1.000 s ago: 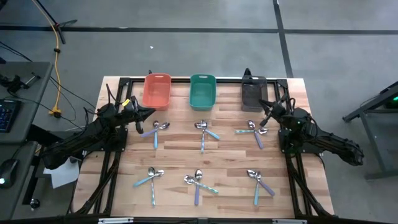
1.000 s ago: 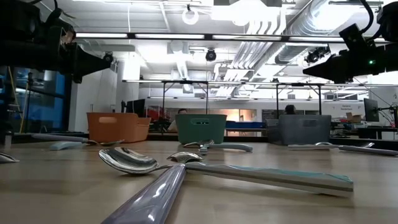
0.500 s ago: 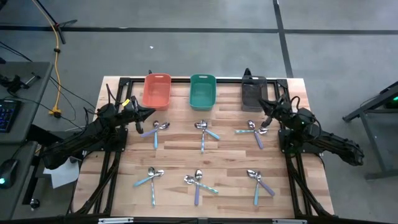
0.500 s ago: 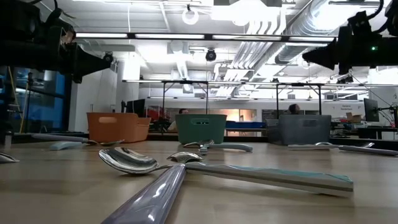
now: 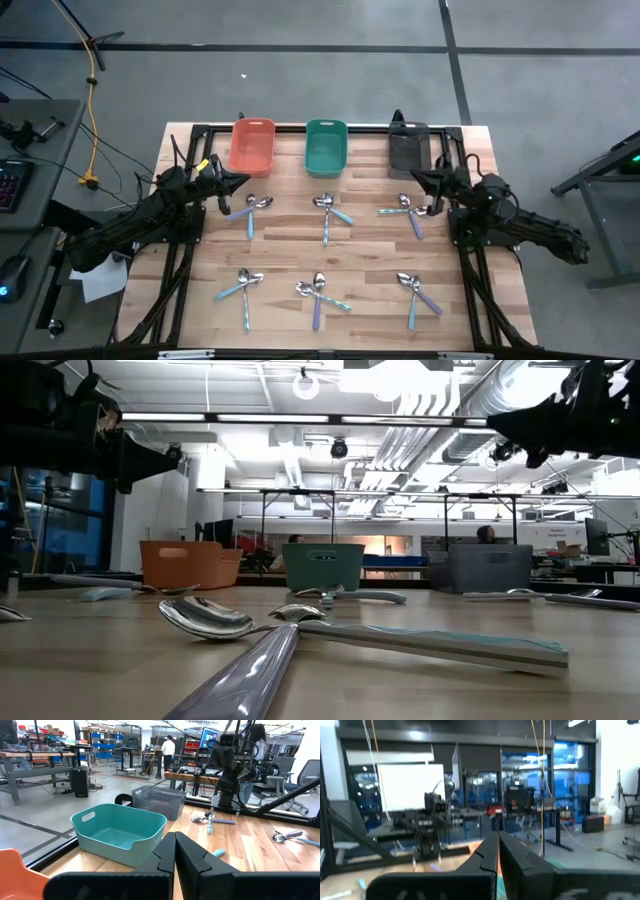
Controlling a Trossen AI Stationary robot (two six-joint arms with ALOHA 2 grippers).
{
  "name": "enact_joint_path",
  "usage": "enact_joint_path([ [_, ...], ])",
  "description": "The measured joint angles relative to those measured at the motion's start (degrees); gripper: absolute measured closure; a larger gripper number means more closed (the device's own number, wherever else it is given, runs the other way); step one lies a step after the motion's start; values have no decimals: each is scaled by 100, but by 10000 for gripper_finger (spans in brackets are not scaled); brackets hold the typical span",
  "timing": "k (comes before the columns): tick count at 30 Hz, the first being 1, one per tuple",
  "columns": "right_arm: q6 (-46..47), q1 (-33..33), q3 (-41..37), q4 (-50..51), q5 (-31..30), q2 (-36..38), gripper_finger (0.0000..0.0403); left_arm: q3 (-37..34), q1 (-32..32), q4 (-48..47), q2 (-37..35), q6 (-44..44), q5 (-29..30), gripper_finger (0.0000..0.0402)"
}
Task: Sort silverware by color (type)
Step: Put the blue spoon into the black bin
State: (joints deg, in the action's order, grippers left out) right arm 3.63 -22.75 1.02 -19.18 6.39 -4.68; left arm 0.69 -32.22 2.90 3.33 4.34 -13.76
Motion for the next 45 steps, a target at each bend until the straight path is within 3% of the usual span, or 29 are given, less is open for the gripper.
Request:
enact_joint_path([
  [9, -527, 483, 1, -85, -566, -949, 402, 1, 1, 0, 0, 0, 0, 402],
  [24, -911, 1315, 34, -961, -645, -2172, 402, 1, 1, 0, 1, 2, 0, 401],
  [29, -885, 1454, 671, -271, -1212, -2671, 400, 0, 2, 0, 0, 0, 0, 401],
  [35, -674, 1469, 1709, 850, -1989, -3700, 366, 2, -1, 0, 1, 0, 0, 402],
  [45, -74, 1544, 2750, 1040, -1475, -5844, 277, 0, -1, 0, 1, 0, 0, 401],
])
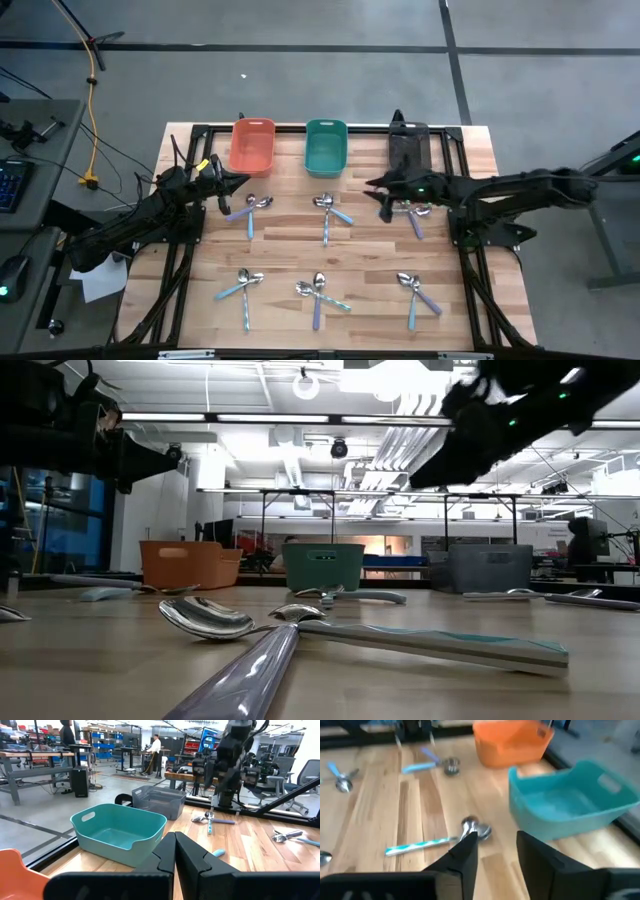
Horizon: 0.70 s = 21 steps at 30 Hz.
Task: Sort silverware by color (type)
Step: Put the blue spoon into the black bin
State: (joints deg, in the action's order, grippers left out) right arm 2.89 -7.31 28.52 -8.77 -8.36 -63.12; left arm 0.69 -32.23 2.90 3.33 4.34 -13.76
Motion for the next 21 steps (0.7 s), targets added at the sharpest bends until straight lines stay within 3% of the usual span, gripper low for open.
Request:
enact_joint_path([
  [11, 519, 189, 981, 262, 50, -2309, 263, 0, 0, 0, 0, 0, 0, 402],
  [21, 819, 401, 2221, 1094, 68, -3747, 263, 0, 0, 0, 0, 0, 0, 401],
])
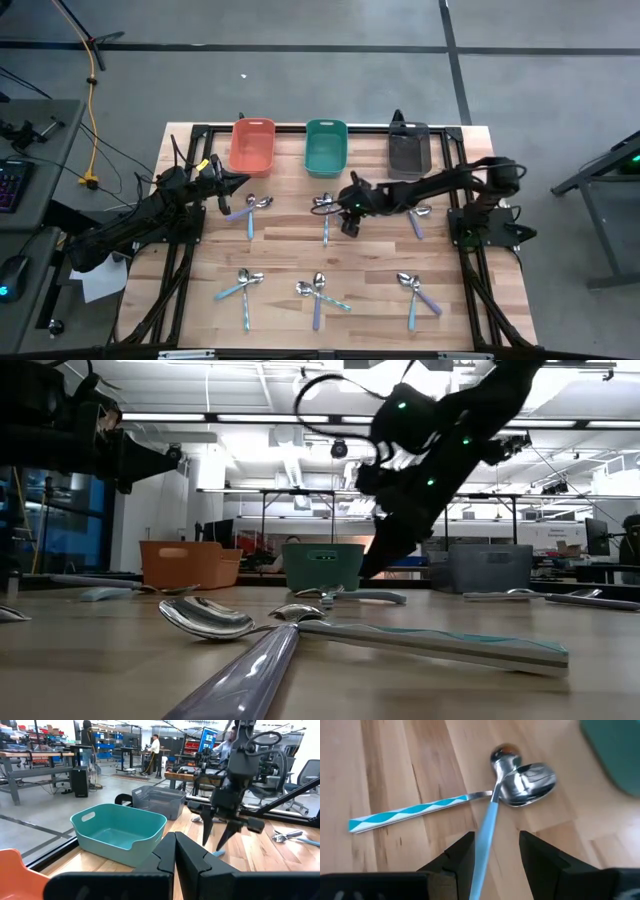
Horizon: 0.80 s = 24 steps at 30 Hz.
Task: Sort silverware by color (type)
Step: Put the blue spoon into the black bin
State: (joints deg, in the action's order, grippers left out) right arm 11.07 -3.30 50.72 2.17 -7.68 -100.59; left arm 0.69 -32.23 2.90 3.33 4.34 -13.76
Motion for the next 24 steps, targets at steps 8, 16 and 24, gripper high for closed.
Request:
enact_joint_path([
  [8, -55, -65, 560, 389, 172, -642, 271, 0, 2, 0, -2, 0, 0, 402],
  [16, -55, -239, 686, 415, 391, -764, 314, 0, 2, 2, -2, 0, -4, 401],
  [24, -4, -348, 686, 503, 677, -757, 382, 2, 2, 0, -1, 0, -2, 402],
])
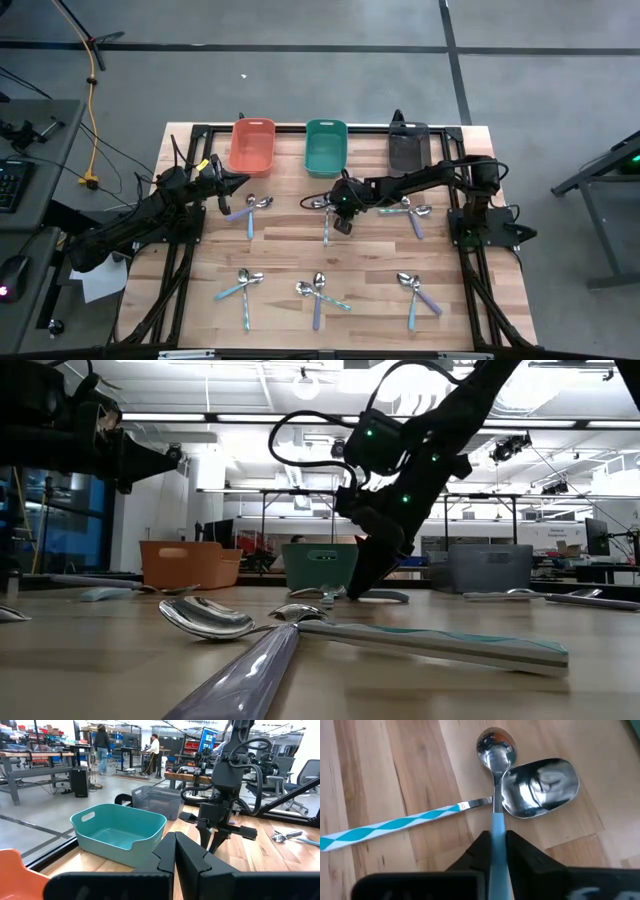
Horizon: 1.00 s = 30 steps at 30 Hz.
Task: Sort silverware by color (type)
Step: Put the blue spoon into the black bin
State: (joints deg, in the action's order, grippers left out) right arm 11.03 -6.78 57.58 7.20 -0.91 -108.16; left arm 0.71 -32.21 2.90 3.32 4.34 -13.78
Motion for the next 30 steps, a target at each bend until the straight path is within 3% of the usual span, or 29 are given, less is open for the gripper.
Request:
enact_joint_path([
  [11, 562, 0, -19, 81, 100, 109, 381, -2, -2, 0, -1, 0, 0, 402],
  [20, 655, 123, -33, 523, 63, 1122, 380, -2, -2, 0, 0, 0, 0, 401],
  [25, 777, 70, -31, 1361, -496, 2119, 380, -2, -2, 2, -1, 0, 2, 402],
  [30, 984, -201, -22, 2417, -1435, 3182, 380, -2, -2, 0, -1, 0, 7, 401],
])
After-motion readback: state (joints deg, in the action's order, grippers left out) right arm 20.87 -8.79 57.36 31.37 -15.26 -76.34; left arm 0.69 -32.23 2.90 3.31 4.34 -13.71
